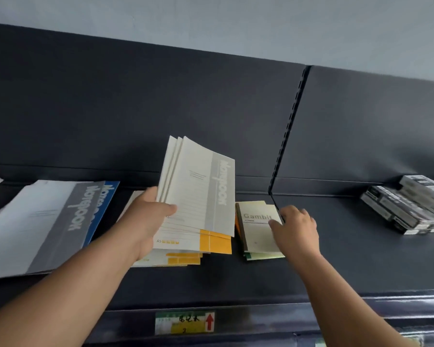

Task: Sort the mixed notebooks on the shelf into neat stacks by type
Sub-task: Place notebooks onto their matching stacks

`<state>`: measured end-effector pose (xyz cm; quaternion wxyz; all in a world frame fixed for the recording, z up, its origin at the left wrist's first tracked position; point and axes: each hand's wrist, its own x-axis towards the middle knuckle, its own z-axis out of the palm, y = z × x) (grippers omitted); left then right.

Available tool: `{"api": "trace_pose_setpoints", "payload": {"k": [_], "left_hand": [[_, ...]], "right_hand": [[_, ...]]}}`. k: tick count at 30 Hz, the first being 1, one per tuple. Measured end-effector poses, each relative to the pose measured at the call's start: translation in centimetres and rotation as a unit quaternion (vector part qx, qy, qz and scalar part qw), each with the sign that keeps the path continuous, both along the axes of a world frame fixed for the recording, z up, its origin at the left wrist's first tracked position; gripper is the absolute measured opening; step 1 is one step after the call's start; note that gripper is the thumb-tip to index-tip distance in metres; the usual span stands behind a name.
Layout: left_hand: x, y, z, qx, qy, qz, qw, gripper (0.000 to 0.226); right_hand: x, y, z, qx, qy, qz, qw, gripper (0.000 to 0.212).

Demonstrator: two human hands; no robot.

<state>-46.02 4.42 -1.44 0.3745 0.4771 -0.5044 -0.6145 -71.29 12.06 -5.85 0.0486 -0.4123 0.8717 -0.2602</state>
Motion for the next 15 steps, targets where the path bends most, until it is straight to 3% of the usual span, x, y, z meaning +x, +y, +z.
{"api": "trace_pose_setpoints", "payload": {"k": [1,3,5,7,9,11,15], "left_hand": [[0.0,0.3,0.0,0.000,0.003,0.000,1.000,0.031],[0.0,0.8,0.0,-0.004,0.004,0.001,1.000,0.030],[0.1,1.2,0.0,-0.010,0.002,0.009,1.000,0.029],[0.1,1.4,-0.1,-0.012,0.002,0.026,1.000,0.021],[0.5,1.3,0.0,0.000,0.009,0.061,0.998,0.010],[1.1,0.8,0.0,0.014,0.015,0.101,0.995,0.016],[2.6,-0.3,-0.5,-0.014,-0.055,0.119,0.991,0.018]], "right_hand": [[0.9,-0.4,0.7,-0.045,-0.035,0.028,0.998,0.035],[3.1,-1.4,2.1,-0.107,-0.228,0.077,0.965,0.039],[5.0,-2.5,2.7,-0.103,-0.452,0.100,0.881,0.035],[6.0,-3.3,2.3,-0.090,-0.559,0.092,0.819,0.025],[6.5,-3.9,1.7,-0.088,-0.569,0.092,0.813,0.019],[6.8,-4.5,1.2,-0.092,-0.563,0.093,0.816,0.016],[7.2,-5.5,0.8,-0.099,-0.528,0.072,0.840,0.019]]}}
